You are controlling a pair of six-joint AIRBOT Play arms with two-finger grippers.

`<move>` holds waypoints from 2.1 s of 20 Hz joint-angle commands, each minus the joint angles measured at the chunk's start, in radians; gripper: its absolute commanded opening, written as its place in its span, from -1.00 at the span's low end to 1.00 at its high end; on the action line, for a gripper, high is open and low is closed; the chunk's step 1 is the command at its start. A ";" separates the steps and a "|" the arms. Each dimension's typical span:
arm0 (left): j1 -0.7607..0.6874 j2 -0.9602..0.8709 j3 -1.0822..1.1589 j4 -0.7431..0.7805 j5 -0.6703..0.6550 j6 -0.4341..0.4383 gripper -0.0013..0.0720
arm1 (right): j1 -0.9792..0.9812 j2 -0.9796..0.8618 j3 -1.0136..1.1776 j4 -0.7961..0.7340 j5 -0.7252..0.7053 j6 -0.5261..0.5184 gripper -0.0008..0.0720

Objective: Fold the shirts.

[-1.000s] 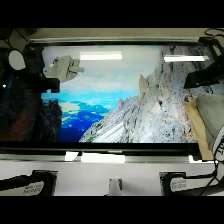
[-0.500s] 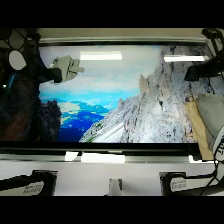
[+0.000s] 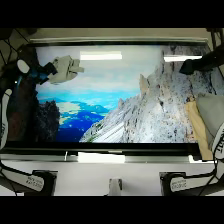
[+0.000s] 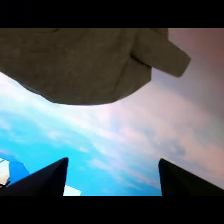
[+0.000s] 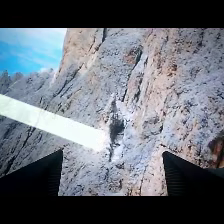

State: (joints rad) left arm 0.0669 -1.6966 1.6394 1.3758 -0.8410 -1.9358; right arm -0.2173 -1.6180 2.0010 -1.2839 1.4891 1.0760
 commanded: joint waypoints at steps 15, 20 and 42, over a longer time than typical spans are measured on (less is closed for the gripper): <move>0.117 -0.325 0.000 -0.566 0.380 0.237 -0.68 | 0.001 -0.063 -0.051 0.280 0.166 -0.032 0.87; 0.077 -0.078 0.000 -0.573 0.369 0.507 -0.85 | 0.001 -0.063 -0.051 0.286 0.228 -0.094 0.92; -0.536 0.439 -0.341 -0.021 0.031 0.280 -0.85 | 0.035 0.457 -0.210 0.131 0.319 -0.116 0.67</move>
State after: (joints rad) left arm -0.4568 -1.1770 1.4017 1.3106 -0.8013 -1.5894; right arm -0.2047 -1.1751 1.8793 -1.1126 1.7473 0.9157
